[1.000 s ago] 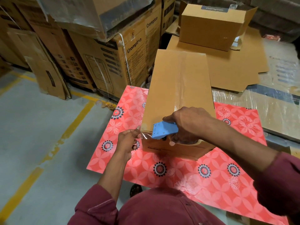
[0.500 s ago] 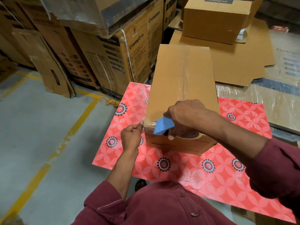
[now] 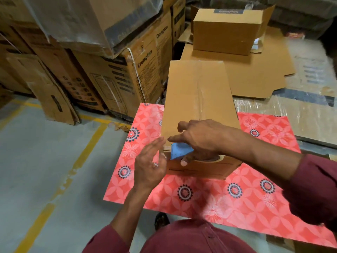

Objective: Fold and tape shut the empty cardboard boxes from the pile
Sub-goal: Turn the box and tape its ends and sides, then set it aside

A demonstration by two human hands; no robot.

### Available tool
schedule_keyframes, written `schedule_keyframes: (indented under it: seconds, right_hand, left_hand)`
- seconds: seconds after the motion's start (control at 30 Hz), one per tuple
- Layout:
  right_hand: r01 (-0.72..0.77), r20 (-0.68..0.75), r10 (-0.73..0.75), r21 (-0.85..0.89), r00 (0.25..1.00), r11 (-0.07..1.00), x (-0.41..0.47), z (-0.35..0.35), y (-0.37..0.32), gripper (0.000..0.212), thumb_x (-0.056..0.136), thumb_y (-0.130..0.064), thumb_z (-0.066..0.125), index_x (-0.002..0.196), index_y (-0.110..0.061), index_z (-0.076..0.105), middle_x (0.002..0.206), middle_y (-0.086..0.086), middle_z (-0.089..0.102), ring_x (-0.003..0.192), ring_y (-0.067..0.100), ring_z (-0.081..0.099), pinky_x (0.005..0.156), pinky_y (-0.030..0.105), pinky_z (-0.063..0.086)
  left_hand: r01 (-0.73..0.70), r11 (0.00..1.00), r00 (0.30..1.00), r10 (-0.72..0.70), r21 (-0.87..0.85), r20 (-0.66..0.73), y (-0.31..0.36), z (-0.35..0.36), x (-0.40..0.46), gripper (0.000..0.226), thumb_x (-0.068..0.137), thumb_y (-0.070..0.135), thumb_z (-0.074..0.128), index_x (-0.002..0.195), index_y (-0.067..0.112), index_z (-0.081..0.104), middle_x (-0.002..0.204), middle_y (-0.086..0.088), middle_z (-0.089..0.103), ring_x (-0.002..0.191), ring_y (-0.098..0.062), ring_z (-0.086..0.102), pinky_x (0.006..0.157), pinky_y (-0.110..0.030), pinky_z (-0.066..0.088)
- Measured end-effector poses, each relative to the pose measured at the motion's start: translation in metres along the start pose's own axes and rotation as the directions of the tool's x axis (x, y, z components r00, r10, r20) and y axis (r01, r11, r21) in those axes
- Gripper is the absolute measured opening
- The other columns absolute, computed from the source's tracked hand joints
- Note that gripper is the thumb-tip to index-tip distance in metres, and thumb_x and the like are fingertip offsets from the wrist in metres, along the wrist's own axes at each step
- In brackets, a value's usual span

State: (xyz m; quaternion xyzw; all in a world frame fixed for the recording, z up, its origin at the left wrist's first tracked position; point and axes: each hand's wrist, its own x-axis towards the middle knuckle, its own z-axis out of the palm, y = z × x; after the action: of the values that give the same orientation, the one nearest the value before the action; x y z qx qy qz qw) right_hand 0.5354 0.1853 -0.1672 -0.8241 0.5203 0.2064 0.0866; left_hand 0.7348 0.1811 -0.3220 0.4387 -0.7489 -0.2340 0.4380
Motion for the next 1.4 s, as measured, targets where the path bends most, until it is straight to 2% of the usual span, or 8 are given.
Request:
schedule_keyframes:
  seconds: [0.17,0.3,0.43,0.73,0.9,1.13,1.3,1.4]
  right_hand:
    - [-0.001,0.036,0.001,-0.014,0.999,1.0,-0.007,0.003,-0.013,0.031,0.092,-0.052,0.062,0.117,-0.035,0.067,0.11,0.004,0.063,0.102,0.037,0.067,0.065,0.035,0.04]
    - [-0.088,0.108,0.089,-0.008,0.99,0.996,-0.008,-0.005,-0.011,0.04,0.089,-0.031,0.07,0.128,-0.04,0.066,0.115,0.001,0.071,0.095,0.032,0.071,0.064,0.033,0.048]
    - [-0.128,0.165,0.13,-0.026,0.978,0.991,-0.006,-0.01,0.007,0.078,0.056,-0.014,0.082,0.125,-0.047,0.066,0.079,-0.011,0.068,0.059,0.016,0.063,0.055,0.03,0.056]
    - [-0.18,0.208,0.167,0.042,0.964,0.983,-0.033,0.013,0.054,0.072,0.06,-0.039,0.08,0.121,-0.069,0.057,0.086,-0.009,0.075,0.073,0.016,0.069,0.054,0.026,0.047]
    - [-0.303,0.326,0.28,0.019,0.903,0.953,-0.083,0.032,0.09,0.066,0.067,-0.037,0.076,0.123,-0.068,0.058,0.089,-0.011,0.072,0.076,0.007,0.064,0.054,0.026,0.044]
    - [-0.322,0.255,0.272,0.178,0.928,0.93,-0.11,0.061,0.111,0.066,0.073,-0.024,0.072,0.123,-0.067,0.061,0.095,-0.013,0.07,0.08,0.016,0.065,0.069,0.038,0.055]
    - [-0.257,0.233,0.209,0.197,0.95,0.946,-0.113,0.064,0.113,0.064,0.075,-0.018,0.072,0.127,-0.056,0.065,0.094,-0.008,0.07,0.077,0.018,0.062,0.057,0.027,0.041]
    - [-0.24,0.195,0.199,0.215,0.96,0.947,-0.114,0.071,0.118,0.062,0.076,-0.021,0.074,0.126,-0.057,0.065,0.092,-0.009,0.069,0.073,0.015,0.058,0.059,0.03,0.043]
  left_hand:
    - [-0.256,0.931,0.94,0.176,0.261,0.294,-0.022,0.007,-0.008,0.062,0.08,0.021,0.051,0.138,0.005,0.066,0.147,-0.01,0.06,0.138,-0.022,0.056,0.119,-0.046,0.042]
    - [-0.278,0.891,0.938,0.171,0.359,0.302,-0.023,0.009,-0.012,0.061,0.083,0.027,0.051,0.14,0.01,0.065,0.151,-0.007,0.057,0.142,-0.016,0.052,0.122,-0.049,0.036]
    - [-0.252,0.88,0.942,0.128,0.403,0.31,-0.017,0.008,-0.009,0.061,0.08,0.033,0.051,0.136,0.016,0.07,0.147,-0.003,0.061,0.137,-0.013,0.056,0.115,-0.055,0.042]
    - [-0.231,0.893,0.942,0.106,0.386,0.318,-0.017,0.009,-0.011,0.061,0.08,0.036,0.053,0.136,0.015,0.07,0.146,-0.003,0.062,0.136,-0.016,0.058,0.112,-0.059,0.046]
    - [-0.228,0.884,0.944,0.098,0.408,0.315,-0.016,0.008,-0.01,0.063,0.081,0.039,0.053,0.137,0.015,0.069,0.147,-0.003,0.06,0.138,-0.015,0.056,0.111,-0.062,0.045]
    - [-0.248,0.792,0.953,0.097,0.558,0.286,0.016,0.024,-0.004,0.064,0.081,0.054,0.057,0.125,0.009,0.073,0.137,-0.011,0.068,0.132,-0.028,0.062,0.118,-0.057,0.034]
    - [-0.523,0.787,0.809,0.338,0.327,0.481,0.056,0.083,-0.001,0.067,0.087,0.051,0.058,0.137,0.007,0.065,0.148,-0.013,0.06,0.139,-0.026,0.055,0.12,-0.05,0.037]
    - [-0.559,0.78,0.75,0.329,0.283,0.575,0.07,0.116,-0.002,0.076,0.085,0.056,0.057,0.141,0.004,0.06,0.15,-0.016,0.057,0.141,-0.027,0.053,0.12,-0.049,0.038]
